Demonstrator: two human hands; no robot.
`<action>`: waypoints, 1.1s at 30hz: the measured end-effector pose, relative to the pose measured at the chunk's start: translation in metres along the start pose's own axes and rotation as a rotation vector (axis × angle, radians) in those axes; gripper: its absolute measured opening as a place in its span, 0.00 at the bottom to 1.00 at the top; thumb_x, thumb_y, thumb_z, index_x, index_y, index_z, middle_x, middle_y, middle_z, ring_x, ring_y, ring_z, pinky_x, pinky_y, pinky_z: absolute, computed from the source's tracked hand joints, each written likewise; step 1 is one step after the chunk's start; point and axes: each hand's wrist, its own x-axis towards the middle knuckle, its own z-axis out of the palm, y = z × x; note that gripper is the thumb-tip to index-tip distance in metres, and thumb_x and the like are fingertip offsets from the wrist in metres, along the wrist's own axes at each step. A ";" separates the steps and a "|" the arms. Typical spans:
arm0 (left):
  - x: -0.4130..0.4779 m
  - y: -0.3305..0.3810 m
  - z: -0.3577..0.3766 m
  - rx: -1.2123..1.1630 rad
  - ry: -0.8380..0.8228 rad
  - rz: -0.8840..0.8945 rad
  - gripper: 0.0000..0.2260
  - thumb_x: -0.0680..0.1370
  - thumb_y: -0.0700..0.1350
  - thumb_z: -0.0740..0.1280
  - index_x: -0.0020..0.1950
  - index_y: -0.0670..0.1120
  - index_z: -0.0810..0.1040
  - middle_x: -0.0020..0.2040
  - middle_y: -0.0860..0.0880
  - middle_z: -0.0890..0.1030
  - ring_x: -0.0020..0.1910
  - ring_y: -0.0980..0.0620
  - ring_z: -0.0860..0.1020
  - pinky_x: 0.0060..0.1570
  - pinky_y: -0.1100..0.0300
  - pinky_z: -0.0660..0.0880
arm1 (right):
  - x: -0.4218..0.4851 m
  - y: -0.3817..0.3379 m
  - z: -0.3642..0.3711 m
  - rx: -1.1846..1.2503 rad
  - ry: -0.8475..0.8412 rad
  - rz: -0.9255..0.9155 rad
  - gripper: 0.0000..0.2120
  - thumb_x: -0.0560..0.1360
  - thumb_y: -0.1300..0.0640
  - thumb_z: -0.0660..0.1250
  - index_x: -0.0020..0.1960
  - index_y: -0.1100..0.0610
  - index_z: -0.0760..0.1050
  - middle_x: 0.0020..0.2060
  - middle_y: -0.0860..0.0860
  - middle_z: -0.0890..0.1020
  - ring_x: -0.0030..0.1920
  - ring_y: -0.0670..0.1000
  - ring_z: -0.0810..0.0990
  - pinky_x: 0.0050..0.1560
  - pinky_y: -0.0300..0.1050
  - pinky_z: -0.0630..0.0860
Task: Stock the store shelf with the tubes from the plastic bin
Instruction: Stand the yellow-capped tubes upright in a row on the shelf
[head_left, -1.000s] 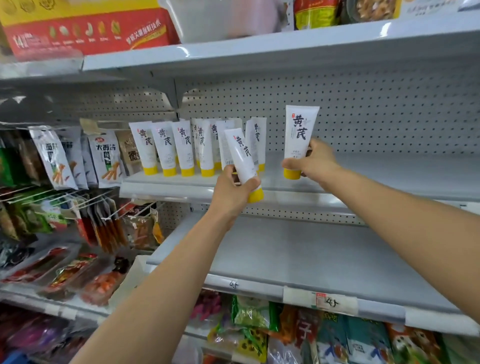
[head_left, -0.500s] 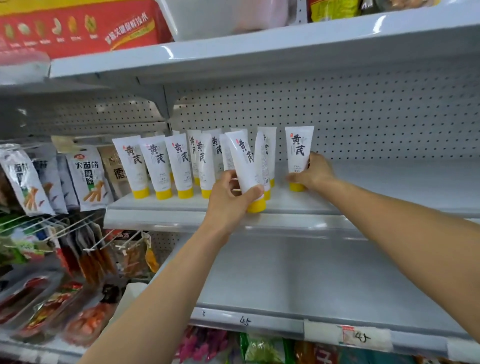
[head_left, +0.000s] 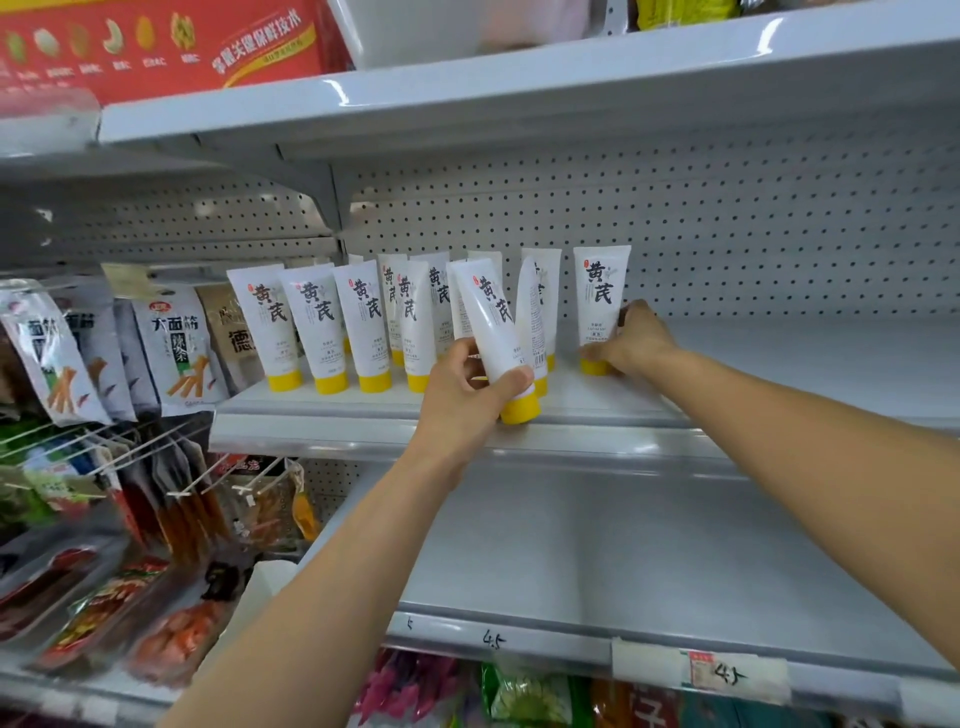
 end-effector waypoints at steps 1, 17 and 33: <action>-0.002 0.001 0.000 0.000 0.002 -0.002 0.18 0.73 0.43 0.74 0.60 0.47 0.75 0.53 0.49 0.82 0.50 0.50 0.82 0.48 0.56 0.80 | -0.003 0.001 -0.003 -0.002 0.024 0.013 0.32 0.70 0.57 0.75 0.66 0.63 0.63 0.61 0.58 0.74 0.60 0.58 0.76 0.55 0.51 0.76; -0.010 0.020 0.033 -0.030 -0.112 -0.013 0.15 0.74 0.37 0.71 0.60 0.46 0.78 0.47 0.46 0.81 0.46 0.49 0.82 0.48 0.54 0.82 | -0.085 -0.019 -0.029 0.209 -0.538 -0.351 0.20 0.67 0.66 0.74 0.58 0.57 0.79 0.52 0.52 0.85 0.51 0.46 0.82 0.47 0.39 0.76; 0.009 -0.010 0.000 1.053 0.005 0.379 0.14 0.78 0.53 0.64 0.62 0.53 0.75 0.54 0.52 0.77 0.54 0.50 0.77 0.53 0.51 0.72 | -0.051 0.001 -0.009 0.024 -0.061 -0.194 0.29 0.60 0.56 0.80 0.57 0.53 0.73 0.51 0.49 0.82 0.51 0.51 0.80 0.53 0.49 0.78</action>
